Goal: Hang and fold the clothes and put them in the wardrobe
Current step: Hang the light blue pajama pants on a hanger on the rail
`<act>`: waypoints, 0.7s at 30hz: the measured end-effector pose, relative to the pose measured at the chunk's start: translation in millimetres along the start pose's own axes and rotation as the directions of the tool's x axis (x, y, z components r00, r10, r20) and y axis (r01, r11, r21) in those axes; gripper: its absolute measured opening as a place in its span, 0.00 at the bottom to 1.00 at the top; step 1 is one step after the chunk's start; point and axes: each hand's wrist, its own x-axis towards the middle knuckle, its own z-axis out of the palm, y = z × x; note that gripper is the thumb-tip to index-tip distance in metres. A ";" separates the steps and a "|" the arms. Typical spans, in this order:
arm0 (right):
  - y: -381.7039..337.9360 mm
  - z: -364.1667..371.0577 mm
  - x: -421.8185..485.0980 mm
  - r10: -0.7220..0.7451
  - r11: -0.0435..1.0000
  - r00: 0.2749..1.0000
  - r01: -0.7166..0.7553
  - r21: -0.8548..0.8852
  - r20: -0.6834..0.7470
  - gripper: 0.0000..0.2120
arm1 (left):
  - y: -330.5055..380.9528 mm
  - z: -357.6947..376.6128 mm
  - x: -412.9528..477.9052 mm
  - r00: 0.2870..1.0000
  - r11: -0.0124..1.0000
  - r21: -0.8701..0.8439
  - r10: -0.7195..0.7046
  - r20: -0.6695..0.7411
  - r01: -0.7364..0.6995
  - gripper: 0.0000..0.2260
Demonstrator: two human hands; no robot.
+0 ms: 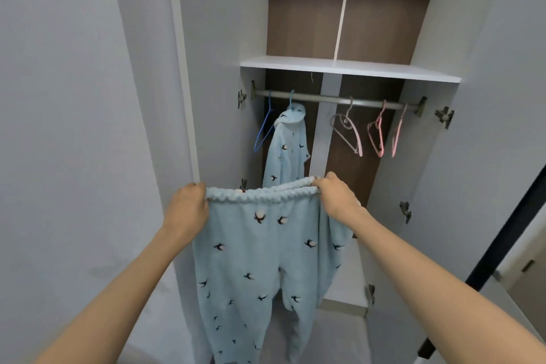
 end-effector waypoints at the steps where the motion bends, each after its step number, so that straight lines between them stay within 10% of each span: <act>1: 5.7 1.3 2.7 0.034 0.997 0.999 -0.034 0.062 0.001 0.22 | 4.7 4.0 7.5 1.000 0.999 -0.045 0.003 -0.008 -0.004 0.06; 13: 90.3 3.4 97.0 0.073 0.992 0.960 -0.044 0.115 -0.270 0.12 | 79.4 79.9 123.3 0.989 0.989 -0.030 0.146 0.035 -0.145 0.19; 21: 178.0 15.6 191.7 0.104 0.987 0.987 -0.088 0.132 -0.120 0.08 | 148.9 143.1 229.6 0.996 0.979 -0.186 0.084 0.030 -0.077 0.09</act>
